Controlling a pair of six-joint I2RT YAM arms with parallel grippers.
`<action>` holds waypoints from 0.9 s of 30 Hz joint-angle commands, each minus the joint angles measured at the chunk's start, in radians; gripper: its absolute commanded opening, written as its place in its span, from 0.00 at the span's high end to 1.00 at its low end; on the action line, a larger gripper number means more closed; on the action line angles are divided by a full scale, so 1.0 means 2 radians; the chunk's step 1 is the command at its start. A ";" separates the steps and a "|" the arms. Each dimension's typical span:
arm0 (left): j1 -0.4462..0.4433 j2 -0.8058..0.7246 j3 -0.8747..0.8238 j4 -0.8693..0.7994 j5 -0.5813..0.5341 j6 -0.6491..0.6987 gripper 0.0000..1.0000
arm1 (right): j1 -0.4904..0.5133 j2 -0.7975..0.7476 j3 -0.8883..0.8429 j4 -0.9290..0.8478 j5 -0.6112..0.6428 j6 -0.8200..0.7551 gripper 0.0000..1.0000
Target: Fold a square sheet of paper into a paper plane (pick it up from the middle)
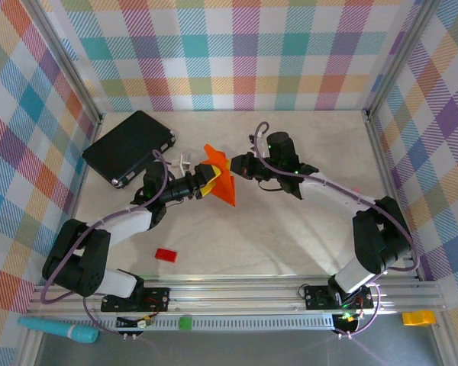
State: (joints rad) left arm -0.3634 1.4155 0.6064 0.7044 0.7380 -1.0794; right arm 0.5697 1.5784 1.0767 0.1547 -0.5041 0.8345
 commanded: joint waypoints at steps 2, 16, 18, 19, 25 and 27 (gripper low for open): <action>-0.008 0.019 -0.002 0.118 0.014 -0.026 0.37 | -0.001 -0.015 -0.001 0.034 -0.024 0.037 0.97; -0.019 0.041 -0.006 0.166 0.019 -0.031 0.61 | -0.010 -0.001 -0.005 0.050 -0.039 0.064 0.97; -0.020 0.041 -0.004 0.165 0.020 -0.029 0.65 | -0.012 -0.001 -0.004 0.050 -0.039 0.065 0.97; -0.021 0.041 -0.003 0.163 0.021 -0.028 0.66 | -0.012 0.000 -0.004 0.050 -0.039 0.066 0.96; -0.020 0.043 0.004 0.152 0.015 -0.027 0.71 | -0.016 0.001 -0.010 0.054 -0.042 0.071 0.94; -0.021 0.044 0.005 0.150 0.014 -0.027 0.72 | -0.017 0.000 -0.013 0.056 -0.042 0.071 0.93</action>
State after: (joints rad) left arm -0.3935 1.4998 0.6025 0.9783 0.7586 -1.1557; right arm 0.5426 1.5772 1.0676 0.2317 -0.5667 0.9649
